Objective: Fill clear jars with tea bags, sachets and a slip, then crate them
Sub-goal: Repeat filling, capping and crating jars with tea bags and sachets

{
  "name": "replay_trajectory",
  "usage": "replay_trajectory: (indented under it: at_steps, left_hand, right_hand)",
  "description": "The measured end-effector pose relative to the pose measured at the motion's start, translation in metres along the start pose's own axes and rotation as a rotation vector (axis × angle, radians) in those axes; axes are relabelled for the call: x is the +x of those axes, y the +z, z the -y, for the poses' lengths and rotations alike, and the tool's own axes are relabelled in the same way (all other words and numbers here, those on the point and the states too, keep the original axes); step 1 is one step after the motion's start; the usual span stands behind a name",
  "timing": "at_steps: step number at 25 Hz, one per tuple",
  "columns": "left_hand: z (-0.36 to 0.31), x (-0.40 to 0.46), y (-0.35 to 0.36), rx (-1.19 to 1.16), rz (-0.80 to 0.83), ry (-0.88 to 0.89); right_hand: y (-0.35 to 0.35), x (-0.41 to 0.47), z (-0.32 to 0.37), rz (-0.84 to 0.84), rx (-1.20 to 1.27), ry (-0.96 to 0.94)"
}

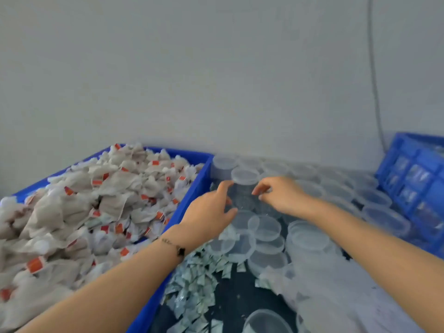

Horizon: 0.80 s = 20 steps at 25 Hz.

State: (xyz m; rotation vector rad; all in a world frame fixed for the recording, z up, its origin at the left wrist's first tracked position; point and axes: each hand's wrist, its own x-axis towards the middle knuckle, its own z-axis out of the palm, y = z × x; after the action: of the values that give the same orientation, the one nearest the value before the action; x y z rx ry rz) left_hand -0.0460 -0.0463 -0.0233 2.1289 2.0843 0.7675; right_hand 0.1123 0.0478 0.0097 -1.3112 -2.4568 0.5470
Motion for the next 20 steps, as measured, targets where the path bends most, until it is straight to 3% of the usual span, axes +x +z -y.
replay_trajectory:
  at_steps: [4,10,20]
  left_hand:
    - [0.020,-0.010,0.019,-0.171,-0.086,-0.056]
    - [0.024,-0.015,0.022,-0.152,-0.138,-0.023]
    - [0.029,-0.017,0.021,-0.117,-0.098,-0.045]
  right_hand:
    - [0.040,0.040,-0.001,-0.113,-0.111,0.055]
    - [0.060,0.101,0.000,-0.226,-0.380,0.162]
    - [0.082,0.136,-0.009,-0.160,-0.451,0.391]
